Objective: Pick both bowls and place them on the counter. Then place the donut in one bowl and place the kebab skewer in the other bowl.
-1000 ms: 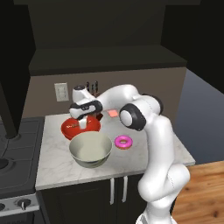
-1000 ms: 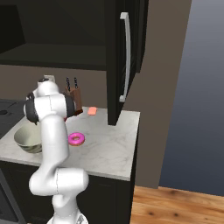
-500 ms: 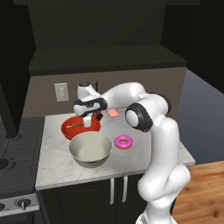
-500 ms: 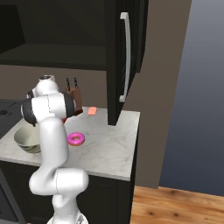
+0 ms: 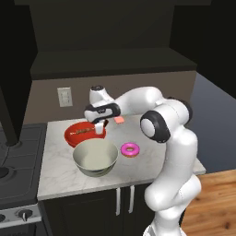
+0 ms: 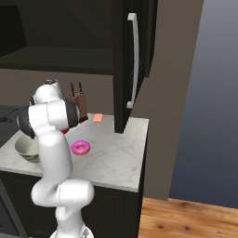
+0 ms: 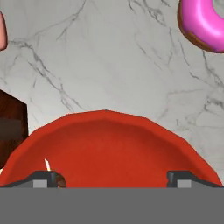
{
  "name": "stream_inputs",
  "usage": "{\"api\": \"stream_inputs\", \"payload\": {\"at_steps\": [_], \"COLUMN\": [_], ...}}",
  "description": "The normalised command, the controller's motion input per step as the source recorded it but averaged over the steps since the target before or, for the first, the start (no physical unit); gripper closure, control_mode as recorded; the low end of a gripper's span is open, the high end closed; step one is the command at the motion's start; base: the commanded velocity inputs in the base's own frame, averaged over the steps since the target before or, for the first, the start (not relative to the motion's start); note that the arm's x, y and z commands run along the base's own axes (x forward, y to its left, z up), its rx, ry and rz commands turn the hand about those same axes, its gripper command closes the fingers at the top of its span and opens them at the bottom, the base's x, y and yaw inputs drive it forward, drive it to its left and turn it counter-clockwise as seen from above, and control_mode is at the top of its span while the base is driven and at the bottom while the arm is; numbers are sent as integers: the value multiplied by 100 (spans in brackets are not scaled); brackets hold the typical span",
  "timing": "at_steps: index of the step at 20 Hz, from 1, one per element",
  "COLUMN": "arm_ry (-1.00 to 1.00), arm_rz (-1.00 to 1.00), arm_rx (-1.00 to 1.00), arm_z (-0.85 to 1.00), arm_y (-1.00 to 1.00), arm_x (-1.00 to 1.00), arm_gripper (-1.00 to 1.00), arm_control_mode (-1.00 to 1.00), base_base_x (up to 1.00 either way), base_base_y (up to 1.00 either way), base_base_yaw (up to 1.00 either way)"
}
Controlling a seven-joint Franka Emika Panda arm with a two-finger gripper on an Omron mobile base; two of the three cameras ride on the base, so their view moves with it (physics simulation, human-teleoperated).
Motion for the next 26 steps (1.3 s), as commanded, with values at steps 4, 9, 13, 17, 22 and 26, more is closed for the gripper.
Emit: {"api": "stream_inputs", "payload": {"at_steps": [4, 9, 13, 17, 22, 26], "arm_ry": [-3, -2, 0, 0, 0, -4], "arm_rz": [-11, -11, -11, -13, -14, -16], "arm_rx": [0, 0, 0, 0, 0, 0], "arm_z": [8, 5, 7, 10, 5, 0], "arm_y": [-27, -34, -37, -39, -40, -32], "arm_x": [-33, -33, -33, -35, -39, -49], "arm_gripper": [-100, -100, -100, -100, -100, -100], "arm_control_mode": [-100, -100, -100, -100, -100, -100], "base_base_x": [0, 0, 0, 0, 0, 0], "base_base_y": [0, 0, 0, 0, 0, 0], "base_base_yaw": [0, 0, 0, 0, 0, 0]}}
